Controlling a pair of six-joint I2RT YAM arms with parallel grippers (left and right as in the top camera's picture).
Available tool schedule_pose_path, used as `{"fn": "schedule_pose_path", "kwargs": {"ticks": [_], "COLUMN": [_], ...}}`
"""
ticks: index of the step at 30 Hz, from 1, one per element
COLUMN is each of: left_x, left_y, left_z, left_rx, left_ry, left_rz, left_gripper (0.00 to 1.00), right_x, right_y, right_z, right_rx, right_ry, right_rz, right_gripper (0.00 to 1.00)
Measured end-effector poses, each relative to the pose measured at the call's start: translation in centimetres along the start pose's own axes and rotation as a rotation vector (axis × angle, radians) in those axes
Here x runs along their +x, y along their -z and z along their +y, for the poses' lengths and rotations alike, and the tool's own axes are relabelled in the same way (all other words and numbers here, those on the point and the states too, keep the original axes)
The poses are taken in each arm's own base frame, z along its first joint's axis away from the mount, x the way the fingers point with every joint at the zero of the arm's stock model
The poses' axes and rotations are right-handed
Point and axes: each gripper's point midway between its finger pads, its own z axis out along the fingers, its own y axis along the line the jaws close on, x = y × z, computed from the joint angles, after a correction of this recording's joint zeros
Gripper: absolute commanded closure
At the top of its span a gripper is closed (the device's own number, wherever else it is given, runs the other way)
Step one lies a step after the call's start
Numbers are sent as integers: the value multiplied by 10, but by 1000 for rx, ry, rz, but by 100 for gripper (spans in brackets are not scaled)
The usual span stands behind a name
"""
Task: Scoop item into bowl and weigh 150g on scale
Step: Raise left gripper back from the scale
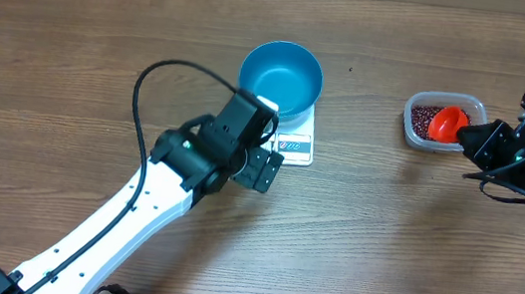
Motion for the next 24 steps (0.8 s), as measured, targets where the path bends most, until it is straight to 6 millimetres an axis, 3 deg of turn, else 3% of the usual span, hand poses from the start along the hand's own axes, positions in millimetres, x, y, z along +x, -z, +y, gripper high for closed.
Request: {"fn": "schedule_pose_path", "kwargs": {"ticks": [10, 16, 24], "left_x": [16, 34, 33], "left_y": [17, -12, -42], "left_z": [5, 6, 3], "left_rx": [29, 16, 11], "left_ry": [11, -17, -25], "left_rz": [-181, -135, -106], "left_gripper": [0, 0, 0], "right_x": [0, 0, 0], "right_y": [0, 0, 0], "right_z": [0, 0, 0], "right_rx": [1, 1, 1], "right_ry": [-1, 0, -1], "right_rz": [1, 0, 1], "right_gripper": [96, 96, 96]}}
